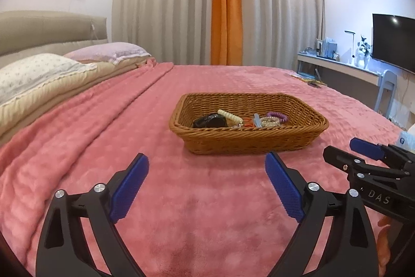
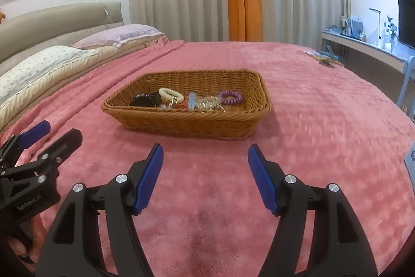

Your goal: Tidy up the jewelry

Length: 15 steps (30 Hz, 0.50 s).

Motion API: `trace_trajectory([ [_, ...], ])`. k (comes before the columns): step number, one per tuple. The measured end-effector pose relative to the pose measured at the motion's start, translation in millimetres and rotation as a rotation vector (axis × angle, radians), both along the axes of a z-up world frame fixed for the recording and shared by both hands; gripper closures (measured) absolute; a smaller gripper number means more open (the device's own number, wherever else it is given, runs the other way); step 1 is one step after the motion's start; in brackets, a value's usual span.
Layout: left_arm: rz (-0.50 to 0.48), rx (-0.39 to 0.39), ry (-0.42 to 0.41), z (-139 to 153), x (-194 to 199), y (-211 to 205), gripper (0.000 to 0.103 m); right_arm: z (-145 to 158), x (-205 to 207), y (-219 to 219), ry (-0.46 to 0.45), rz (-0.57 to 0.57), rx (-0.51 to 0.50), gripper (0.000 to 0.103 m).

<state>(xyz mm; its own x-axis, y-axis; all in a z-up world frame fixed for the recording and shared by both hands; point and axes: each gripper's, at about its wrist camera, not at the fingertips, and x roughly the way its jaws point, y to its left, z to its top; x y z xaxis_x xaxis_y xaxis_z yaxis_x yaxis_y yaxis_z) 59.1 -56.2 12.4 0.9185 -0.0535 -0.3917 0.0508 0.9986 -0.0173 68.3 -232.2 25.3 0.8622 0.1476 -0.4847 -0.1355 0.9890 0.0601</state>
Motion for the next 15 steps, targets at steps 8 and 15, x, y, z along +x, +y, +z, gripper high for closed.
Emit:
trace_trajectory([
  [8, -0.003, 0.006, -0.019, -1, -3, -2, 0.011, -1, -1, -1, -0.009, 0.0, 0.004, 0.033],
  [15, -0.007, 0.039, -0.023, -1, -4, -9, 0.01, -3, -1, 2, -0.007, 0.015, -0.008, 0.033],
])
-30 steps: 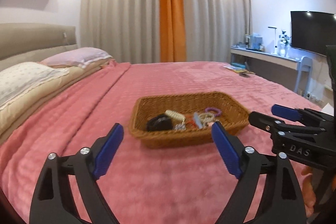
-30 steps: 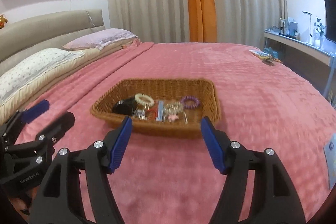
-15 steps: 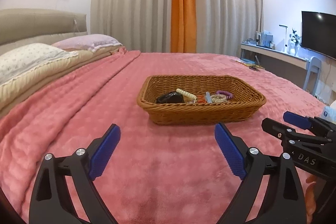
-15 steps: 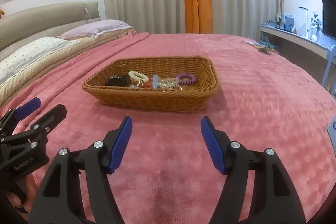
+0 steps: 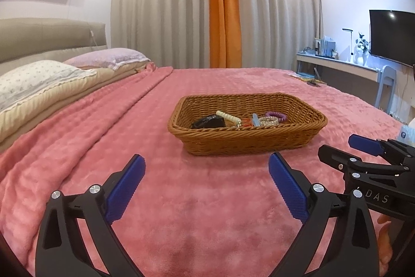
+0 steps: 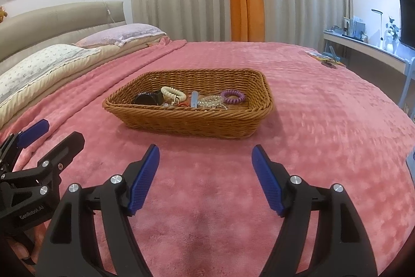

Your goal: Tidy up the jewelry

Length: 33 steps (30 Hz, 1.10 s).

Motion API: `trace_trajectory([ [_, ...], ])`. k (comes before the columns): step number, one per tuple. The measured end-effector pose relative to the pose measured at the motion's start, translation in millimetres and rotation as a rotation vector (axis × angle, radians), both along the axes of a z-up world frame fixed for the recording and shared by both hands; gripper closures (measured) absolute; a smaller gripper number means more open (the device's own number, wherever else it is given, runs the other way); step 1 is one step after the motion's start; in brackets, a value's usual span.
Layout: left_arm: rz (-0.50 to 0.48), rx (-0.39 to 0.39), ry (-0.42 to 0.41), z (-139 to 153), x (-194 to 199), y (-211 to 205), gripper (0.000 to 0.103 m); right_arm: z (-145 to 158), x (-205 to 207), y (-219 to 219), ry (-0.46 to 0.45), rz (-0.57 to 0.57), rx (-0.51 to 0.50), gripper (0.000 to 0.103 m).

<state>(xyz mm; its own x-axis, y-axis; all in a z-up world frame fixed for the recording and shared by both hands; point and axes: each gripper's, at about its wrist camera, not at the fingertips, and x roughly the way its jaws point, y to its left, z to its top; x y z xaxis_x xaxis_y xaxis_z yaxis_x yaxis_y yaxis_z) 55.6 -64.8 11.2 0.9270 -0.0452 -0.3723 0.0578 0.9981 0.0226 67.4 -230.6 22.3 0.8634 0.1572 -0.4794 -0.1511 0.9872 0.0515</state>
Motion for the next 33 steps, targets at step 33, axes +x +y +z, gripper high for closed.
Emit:
trace_trajectory([
  [33, 0.003, 0.0, 0.008, 1.0, 1.9, 1.5, 0.008, -2.5, 1.4, 3.8, 0.02, 0.009, -0.006, 0.033],
])
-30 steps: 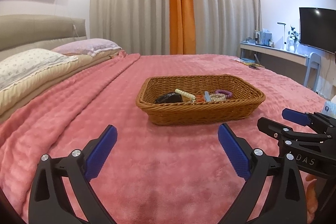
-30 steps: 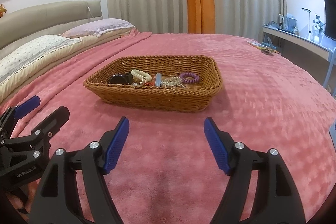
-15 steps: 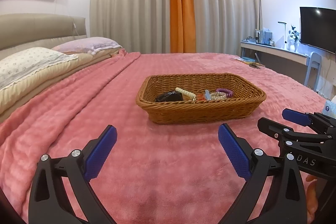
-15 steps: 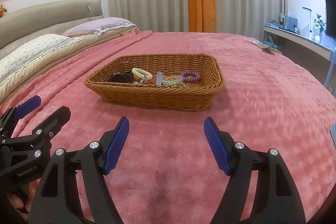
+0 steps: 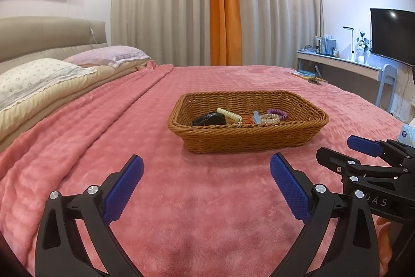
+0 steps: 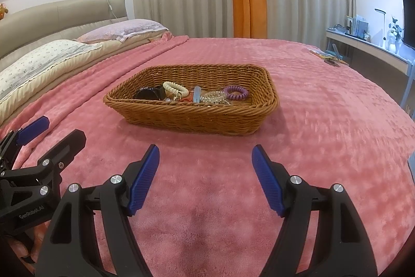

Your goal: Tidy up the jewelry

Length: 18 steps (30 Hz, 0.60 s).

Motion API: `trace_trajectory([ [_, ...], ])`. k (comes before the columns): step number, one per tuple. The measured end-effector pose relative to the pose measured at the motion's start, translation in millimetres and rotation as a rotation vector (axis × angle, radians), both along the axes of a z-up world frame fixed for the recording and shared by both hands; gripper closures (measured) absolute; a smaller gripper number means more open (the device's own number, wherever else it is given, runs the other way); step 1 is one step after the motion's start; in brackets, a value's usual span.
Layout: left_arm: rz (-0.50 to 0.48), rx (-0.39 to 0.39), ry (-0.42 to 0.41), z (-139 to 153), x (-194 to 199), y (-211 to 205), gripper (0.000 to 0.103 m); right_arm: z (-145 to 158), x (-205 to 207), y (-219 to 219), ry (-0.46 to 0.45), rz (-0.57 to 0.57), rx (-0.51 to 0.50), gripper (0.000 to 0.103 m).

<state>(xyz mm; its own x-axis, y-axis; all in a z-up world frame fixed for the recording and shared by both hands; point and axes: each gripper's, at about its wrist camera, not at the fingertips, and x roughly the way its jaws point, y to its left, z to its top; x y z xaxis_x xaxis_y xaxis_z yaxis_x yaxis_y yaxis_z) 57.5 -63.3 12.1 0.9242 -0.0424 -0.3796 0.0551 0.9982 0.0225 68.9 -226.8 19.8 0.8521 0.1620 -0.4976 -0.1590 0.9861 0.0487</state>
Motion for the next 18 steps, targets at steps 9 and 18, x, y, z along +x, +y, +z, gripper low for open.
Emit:
trace_trajectory([
  [9, 0.001, 0.001, 0.003, -1.4, -0.7, -0.3, 0.008, 0.2, 0.2, -0.2, 0.0, 0.0, 0.0, 0.033],
  [18, 0.0, 0.001, 0.008, -3.8, -1.2, -0.6, 0.008, -0.2, 0.2, 0.1, 0.001, 0.0, 0.001, 0.033],
])
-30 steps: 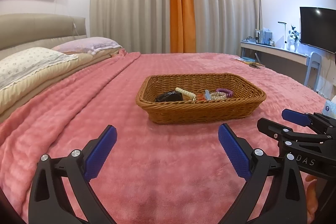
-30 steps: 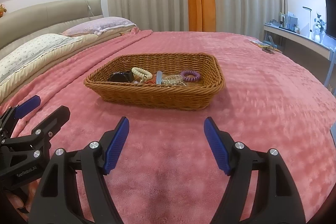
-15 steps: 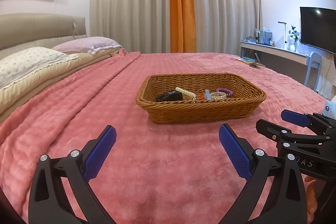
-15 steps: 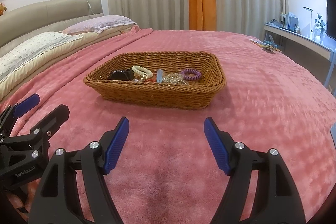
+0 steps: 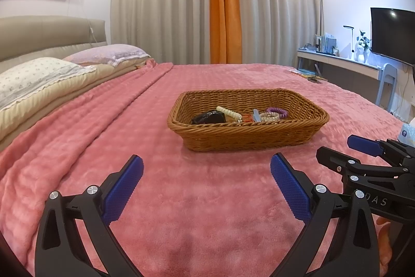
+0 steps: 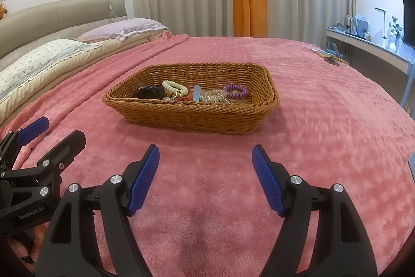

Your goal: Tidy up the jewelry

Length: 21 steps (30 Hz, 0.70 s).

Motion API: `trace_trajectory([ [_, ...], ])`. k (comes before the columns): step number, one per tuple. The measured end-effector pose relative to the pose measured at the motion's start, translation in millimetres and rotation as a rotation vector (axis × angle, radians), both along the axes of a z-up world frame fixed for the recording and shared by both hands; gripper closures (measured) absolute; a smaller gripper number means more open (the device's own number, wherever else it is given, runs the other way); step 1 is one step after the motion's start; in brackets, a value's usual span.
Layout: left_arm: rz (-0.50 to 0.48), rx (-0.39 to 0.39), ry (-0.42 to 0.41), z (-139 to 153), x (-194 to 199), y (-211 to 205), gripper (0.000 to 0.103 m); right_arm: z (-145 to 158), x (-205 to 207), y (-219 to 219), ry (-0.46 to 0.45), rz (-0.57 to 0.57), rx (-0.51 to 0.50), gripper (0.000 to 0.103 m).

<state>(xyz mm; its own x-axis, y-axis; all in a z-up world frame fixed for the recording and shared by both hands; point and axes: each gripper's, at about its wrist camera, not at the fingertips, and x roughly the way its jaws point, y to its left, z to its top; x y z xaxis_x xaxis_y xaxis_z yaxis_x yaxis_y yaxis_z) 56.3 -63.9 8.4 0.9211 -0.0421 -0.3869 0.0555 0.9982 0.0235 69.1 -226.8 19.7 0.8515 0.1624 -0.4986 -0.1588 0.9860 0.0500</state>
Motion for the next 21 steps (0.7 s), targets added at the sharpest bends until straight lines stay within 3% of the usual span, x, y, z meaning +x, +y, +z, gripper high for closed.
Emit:
trace_trajectory([
  [21, 0.0, -0.001, 0.01, -2.5, 0.7, -0.9, 0.008, -0.1, 0.1, -0.3, 0.003, -0.002, -0.002, 0.029],
])
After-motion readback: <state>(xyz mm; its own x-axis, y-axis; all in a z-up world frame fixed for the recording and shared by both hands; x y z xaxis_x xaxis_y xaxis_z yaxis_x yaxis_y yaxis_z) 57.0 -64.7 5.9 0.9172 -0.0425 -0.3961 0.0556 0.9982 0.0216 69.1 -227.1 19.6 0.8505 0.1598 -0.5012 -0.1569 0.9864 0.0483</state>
